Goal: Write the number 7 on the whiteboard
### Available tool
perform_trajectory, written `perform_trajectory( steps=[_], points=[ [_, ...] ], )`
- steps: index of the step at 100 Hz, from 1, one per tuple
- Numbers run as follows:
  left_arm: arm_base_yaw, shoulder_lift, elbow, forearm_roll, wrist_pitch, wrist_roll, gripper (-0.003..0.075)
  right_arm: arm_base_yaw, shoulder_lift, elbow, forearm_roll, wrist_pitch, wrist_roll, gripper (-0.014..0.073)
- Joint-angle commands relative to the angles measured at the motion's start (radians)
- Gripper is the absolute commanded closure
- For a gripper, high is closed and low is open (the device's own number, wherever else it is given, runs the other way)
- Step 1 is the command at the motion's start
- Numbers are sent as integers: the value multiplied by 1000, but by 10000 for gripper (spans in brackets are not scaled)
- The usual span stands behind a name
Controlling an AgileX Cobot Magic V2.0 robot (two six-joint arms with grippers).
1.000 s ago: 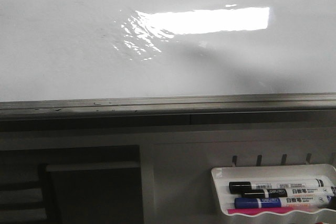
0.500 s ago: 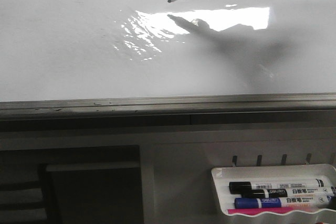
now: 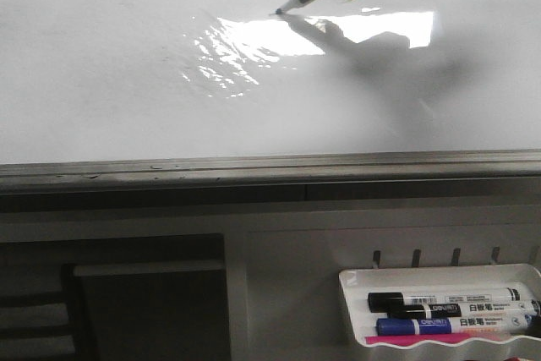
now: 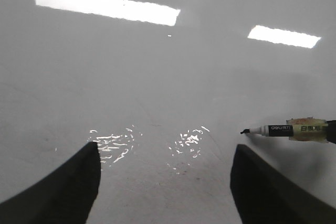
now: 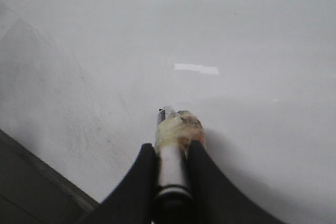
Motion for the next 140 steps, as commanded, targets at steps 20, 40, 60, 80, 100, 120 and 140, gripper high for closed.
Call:
perform_trajectory(
  steps=[20,40,60,80,100,120,140],
  points=[
    [1,-7,-27,-2,-76,-8,248,-50,-94,37,-11,-131,16,657],
    [1,-7,-27,-2,-76,-8,249,-55,-76,107,-12,75,16,657],
    [1,-7,-27,-2,-76,-8,249,-29,-62,215,-26,218,18,657],
    [-39,-7,-31,51,-65,-8,249,-31,-176,191,-223,313,225,655],
    [-227,38,-79,276,-39,-8,249,-31,-203,57,-554,324,551,655],
    [-393,189,-126,426,-41,-8,249,-31,-199,-88,-712,406,715,655],
    [-451,353,-197,486,-41,-8,249,-31,-188,-161,-788,508,770,655]
  ],
)
